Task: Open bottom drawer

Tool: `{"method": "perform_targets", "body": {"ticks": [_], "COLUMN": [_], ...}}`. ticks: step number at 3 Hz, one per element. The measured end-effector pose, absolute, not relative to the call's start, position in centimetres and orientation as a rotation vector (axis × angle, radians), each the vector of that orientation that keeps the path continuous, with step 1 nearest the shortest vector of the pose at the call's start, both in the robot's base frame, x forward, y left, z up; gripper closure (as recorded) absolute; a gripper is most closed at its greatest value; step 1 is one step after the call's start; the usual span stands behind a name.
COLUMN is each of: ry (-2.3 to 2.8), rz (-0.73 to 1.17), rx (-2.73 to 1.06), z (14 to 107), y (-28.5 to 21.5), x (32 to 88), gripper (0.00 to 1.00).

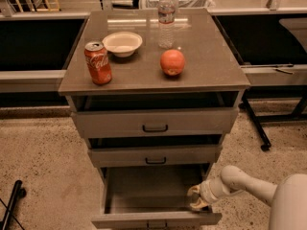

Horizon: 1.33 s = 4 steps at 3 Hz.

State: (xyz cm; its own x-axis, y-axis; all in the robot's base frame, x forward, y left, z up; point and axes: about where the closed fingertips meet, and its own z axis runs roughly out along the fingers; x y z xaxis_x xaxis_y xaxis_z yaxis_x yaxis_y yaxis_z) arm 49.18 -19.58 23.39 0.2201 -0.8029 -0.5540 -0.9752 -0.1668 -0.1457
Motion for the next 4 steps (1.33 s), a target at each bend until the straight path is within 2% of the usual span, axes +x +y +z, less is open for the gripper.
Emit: {"method": "perform_targets", "body": {"ticks": [1, 2, 4], "ry": [1.682, 1.684, 1.718], "rz": [0.551, 0.580, 0.695], "rx": [-1.957, -1.959, -2.004], "z": [18.0, 15.8, 15.1], "y": [-19.2, -18.4, -18.4], "x": [50.4, 50.5, 47.4], "gripper": [0.96, 1.00, 1.00]}}
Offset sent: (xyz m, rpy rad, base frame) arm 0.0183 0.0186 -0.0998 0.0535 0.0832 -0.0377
